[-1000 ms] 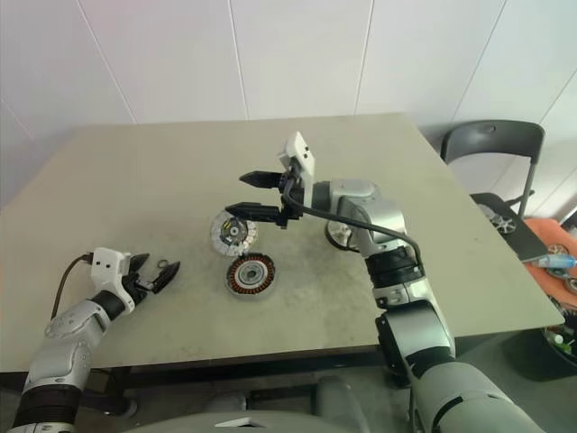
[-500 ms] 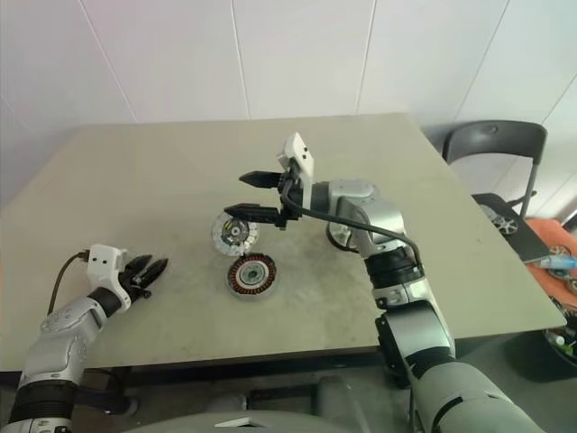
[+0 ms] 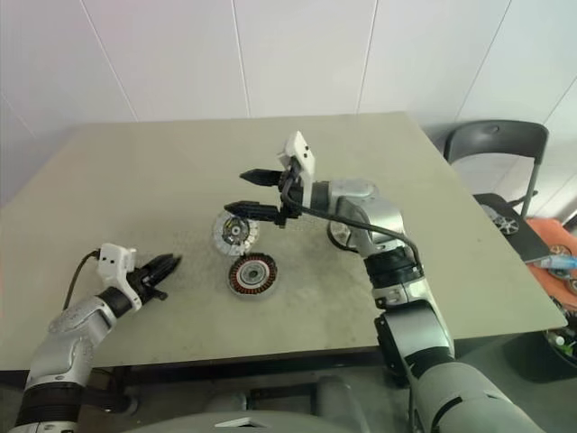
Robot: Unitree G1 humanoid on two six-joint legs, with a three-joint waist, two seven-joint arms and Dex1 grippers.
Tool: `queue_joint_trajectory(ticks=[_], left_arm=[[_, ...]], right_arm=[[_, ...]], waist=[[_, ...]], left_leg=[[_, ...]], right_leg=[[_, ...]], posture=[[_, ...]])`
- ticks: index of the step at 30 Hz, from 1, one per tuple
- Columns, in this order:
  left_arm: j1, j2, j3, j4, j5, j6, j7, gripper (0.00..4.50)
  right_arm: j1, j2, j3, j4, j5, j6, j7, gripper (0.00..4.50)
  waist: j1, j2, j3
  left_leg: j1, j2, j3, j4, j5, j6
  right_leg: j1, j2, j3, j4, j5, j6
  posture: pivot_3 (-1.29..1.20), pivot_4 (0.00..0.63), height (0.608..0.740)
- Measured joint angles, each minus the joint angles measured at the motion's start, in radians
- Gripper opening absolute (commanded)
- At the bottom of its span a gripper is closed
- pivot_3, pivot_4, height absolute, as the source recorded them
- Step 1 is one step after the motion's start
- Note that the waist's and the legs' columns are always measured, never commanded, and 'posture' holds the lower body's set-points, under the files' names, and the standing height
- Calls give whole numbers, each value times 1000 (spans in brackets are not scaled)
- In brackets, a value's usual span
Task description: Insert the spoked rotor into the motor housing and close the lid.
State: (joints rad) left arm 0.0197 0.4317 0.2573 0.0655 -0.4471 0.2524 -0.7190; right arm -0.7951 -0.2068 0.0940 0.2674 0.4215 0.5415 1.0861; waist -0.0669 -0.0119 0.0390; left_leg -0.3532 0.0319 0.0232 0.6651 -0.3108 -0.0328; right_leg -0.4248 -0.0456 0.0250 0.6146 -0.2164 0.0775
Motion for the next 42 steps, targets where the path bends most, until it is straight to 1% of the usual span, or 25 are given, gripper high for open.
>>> queue_joint_trajectory(ticks=[2,5,10,15,18,22,27,33,38,42], left_arm=[[0,0,2,-55,-47,2,-41,676],[-2,4,1,-151,-133,10,-116,676],[-2,53,-5,-233,-223,73,-217,676],[-31,75,-54,-270,-243,114,-273,676],[-79,82,-110,-261,-204,117,-271,676],[-141,88,-214,-183,-83,112,-241,676],[-171,80,-283,-139,-24,111,-247,676],[-173,80,-309,-118,-11,115,-272,676],[-173,81,-317,-93,24,113,-262,676],[-175,52,-327,-76,44,109,-243,676]], right_arm=[[0,-7,-27,4,31,26,1,4500],[20,-50,-46,-13,84,82,38,4500],[130,-165,1,-51,96,145,135,4500],[147,-231,55,-50,47,137,148,4500],[150,-243,78,-47,13,122,146,4500],[154,-243,92,-45,-6,107,143,4500],[163,-242,92,-45,-7,106,137,4500],[167,-241,92,-45,-7,106,132,4500],[168,-238,91,-45,-6,106,128,4500],[168,-231,91,-45,-6,106,126,4500]], waist=[[0,0,0],[2,0,0],[1,1,1],[-2,2,1],[0,2,1],[1,2,1],[2,2,1],[3,2,1],[6,2,1],[15,1,1]], left_leg=[[-2,0,0,0,0,0],[-3,0,0,0,0,1],[-2,0,0,0,0,1],[-1,0,0,1,0,1],[-1,0,-1,1,0,1],[-2,-1,-1,1,0,1],[-2,-1,-1,1,0,1],[-2,0,-1,1,0,1],[-2,-1,-1,1,0,1],[-2,-1,-1,2,0,1]], right_leg=[[-2,0,0,0,0,0],[-2,0,0,-1,0,0],[-2,0,0,-1,-1,-2],[-2,2,1,-1,-2,-2],[-1,3,1,-1,-1,-2],[-1,3,1,-1,0,0],[-1,3,1,-1,0,0],[-1,3,1,-1,0,0],[-1,3,1,-1,0,0],[-1,3,1,-1,0,0]], posture=[[0,0,740],[0,0,740],[0,0,740],[0,0,740],[0,0,740],[0,0,740],[0,0,740],[0,0,740],[0,0,740],[0,0,740]])
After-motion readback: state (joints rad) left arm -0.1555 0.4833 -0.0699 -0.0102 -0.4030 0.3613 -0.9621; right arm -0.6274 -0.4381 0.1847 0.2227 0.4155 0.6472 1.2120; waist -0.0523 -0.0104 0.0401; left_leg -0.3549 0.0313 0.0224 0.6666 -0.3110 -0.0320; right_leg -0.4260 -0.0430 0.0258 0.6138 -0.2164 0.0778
